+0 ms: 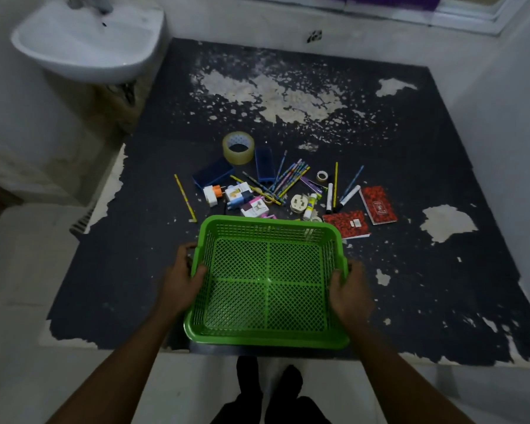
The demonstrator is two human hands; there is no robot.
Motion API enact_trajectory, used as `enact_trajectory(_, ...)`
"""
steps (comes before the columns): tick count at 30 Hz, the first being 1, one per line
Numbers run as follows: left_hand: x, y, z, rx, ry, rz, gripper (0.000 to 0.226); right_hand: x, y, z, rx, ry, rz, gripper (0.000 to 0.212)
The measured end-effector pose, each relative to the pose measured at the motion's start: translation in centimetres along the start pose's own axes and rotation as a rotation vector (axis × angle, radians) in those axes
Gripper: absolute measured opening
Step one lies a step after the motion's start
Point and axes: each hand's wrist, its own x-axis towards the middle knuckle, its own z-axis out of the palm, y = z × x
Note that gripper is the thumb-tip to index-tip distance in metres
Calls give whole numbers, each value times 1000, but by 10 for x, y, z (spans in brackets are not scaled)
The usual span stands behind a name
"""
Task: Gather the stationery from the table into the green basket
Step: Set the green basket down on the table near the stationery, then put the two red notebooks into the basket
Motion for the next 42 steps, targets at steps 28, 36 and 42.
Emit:
enact_trajectory(28,114,86,115,685,-270,591,51,138,-34,15,199,-259,-190,18)
enact_trajectory(36,111,84,123,768,-175,609,42,198,15,9,-416,-402,-322,71)
enact_trajectory(42,109,82,123,770,-149,615,42,204,24,4,-595,-412,-397,95)
